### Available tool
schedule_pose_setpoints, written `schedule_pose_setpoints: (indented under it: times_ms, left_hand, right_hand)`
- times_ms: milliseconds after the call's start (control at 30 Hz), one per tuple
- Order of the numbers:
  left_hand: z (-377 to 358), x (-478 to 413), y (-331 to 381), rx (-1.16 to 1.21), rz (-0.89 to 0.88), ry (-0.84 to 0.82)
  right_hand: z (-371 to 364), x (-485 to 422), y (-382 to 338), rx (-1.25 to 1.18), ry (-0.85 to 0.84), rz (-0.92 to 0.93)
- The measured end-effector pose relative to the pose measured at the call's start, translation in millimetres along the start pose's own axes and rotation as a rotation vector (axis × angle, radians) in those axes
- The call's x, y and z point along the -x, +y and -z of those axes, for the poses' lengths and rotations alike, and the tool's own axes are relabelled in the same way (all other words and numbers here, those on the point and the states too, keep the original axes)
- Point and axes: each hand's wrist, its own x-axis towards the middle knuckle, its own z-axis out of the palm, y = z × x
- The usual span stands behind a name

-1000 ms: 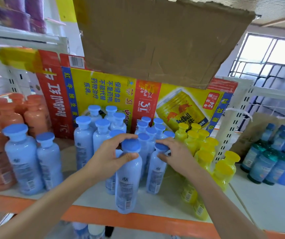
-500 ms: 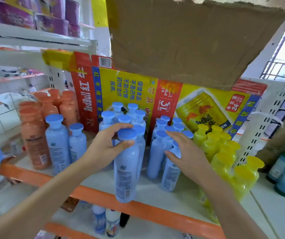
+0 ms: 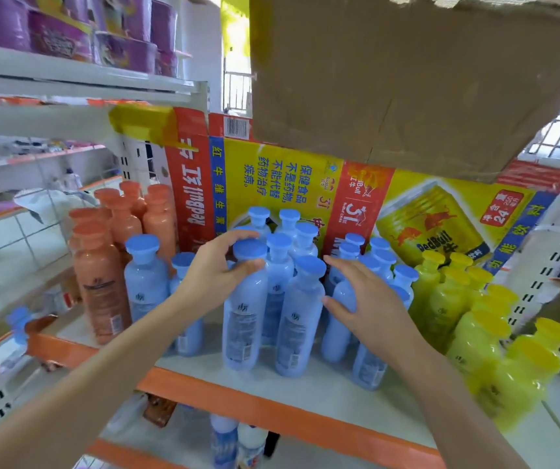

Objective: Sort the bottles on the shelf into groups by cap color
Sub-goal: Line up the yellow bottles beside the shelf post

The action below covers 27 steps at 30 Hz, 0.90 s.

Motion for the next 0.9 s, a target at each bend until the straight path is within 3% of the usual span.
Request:
schedule_pose_setpoints:
  times_ms: [467,700,900]
  left_hand:
    - [-11,-19,-40,-0.126,-0.107,-0.112]
    - [-6,-26,-42,-0.340,-0.337,-0.097]
    - [12,-21,-40,-0.367,-0.378,-0.243]
  right_hand:
    - [-18,-21,-14,-0.001,0.071,-0.080]
    - [-19,-22,-20,0.006,0.080,-0.087]
    - [-15,-29,-39,-0.003,0.102,-0.033]
